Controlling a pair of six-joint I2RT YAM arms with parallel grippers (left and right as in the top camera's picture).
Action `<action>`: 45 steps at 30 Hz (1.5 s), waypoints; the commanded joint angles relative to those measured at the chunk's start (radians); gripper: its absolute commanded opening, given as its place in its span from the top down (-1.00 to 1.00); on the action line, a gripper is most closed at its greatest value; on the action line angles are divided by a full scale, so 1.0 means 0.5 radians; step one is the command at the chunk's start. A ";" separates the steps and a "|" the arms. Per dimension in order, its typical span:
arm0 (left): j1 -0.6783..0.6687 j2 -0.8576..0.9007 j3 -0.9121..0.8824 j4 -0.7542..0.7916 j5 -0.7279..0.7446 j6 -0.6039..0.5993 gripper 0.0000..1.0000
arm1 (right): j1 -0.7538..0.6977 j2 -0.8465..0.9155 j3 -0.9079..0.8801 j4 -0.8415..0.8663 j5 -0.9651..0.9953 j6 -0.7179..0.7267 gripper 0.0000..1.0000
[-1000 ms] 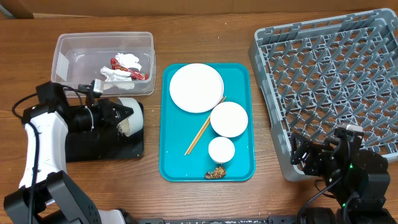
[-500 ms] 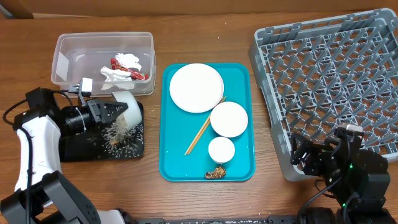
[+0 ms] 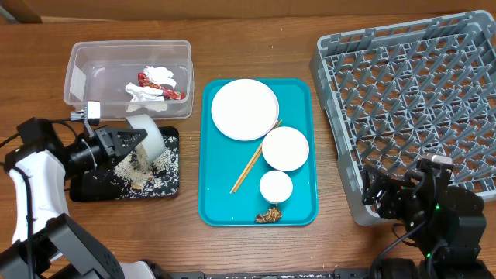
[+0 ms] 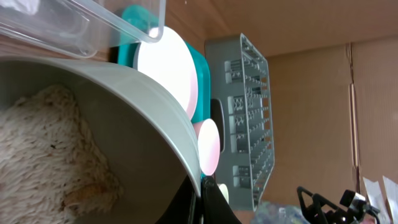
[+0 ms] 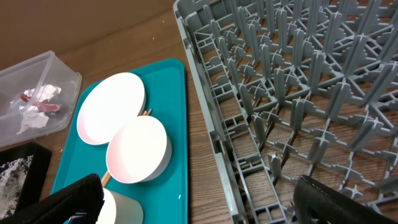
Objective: Sort waste into correct bins and load items into the dishwasher
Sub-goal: 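Tilt the rice bowl over the black tray to dump the rice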
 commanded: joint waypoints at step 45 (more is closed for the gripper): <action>0.056 0.040 -0.020 -0.073 0.438 0.265 0.92 | 0.008 -0.003 0.050 -0.005 -0.002 0.002 -1.00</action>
